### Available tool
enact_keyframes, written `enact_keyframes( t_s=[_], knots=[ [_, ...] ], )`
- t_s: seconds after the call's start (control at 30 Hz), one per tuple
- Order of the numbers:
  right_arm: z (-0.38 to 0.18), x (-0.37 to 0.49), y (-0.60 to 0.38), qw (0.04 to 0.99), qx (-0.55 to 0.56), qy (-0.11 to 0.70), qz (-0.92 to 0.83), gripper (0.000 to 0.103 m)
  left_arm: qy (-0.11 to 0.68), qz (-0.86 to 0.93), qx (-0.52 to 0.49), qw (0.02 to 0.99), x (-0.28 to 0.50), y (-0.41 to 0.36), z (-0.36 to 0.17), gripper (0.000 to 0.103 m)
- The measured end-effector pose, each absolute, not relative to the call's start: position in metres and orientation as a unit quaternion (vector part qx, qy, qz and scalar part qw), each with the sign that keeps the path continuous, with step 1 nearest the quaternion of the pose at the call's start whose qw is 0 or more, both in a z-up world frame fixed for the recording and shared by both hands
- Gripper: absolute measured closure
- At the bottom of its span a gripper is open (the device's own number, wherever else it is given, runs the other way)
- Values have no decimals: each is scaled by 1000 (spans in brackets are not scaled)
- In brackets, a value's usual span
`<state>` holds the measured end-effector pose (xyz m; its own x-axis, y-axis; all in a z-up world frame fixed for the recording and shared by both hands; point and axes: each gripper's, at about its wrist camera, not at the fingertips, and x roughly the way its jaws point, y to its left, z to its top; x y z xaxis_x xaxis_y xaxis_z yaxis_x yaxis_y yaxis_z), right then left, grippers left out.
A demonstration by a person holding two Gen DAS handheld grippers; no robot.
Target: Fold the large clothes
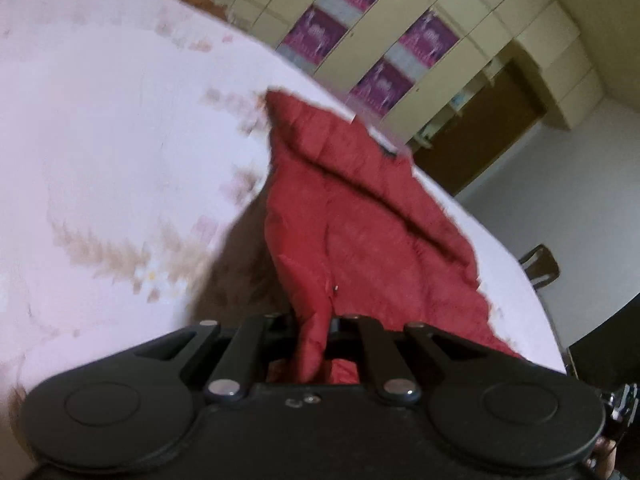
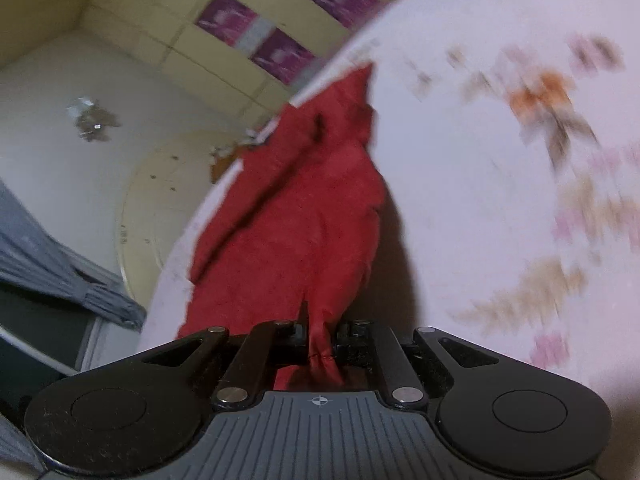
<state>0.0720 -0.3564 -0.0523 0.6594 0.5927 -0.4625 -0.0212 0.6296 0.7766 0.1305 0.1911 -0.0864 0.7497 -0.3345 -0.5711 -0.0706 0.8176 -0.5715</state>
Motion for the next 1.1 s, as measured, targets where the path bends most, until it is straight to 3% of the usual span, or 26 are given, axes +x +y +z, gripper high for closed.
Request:
enact_keyframes(
  t_s=[0.3,0.53,0.8,1.1],
  knots=[
    [13,145,-353,847,373,313,213,96,255,-102,-321,907,202,195,-20,97],
    [40,228,-347,852,375,303,205,96,241,-117,-302,915,300,186,6,97],
    [35,356,-338,845,385,321,185,96,292,-110,-280,908,423,189,-5,97],
    [-30,453,-341,820,405,382,136,96,359,-99,-271,887,515,196,-65,97]
  ],
)
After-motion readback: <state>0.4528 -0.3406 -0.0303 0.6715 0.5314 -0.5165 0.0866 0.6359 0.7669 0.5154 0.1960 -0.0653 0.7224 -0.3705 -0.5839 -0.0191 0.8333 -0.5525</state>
